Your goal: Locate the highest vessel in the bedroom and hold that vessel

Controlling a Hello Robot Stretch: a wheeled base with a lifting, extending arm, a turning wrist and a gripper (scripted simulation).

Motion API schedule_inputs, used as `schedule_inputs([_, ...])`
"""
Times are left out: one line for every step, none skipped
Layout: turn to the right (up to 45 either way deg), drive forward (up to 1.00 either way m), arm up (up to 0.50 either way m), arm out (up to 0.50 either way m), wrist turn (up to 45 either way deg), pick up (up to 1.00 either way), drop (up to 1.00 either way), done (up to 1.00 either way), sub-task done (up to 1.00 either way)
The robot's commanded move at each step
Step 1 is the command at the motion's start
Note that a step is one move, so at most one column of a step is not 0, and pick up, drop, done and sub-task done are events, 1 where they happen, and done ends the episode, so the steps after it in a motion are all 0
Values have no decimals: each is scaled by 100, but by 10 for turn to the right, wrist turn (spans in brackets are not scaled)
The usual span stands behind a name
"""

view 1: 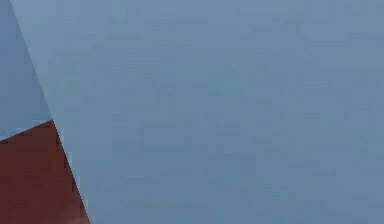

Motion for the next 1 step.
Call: schedule_inputs([0,0,0,0,0,0,0,100,0])
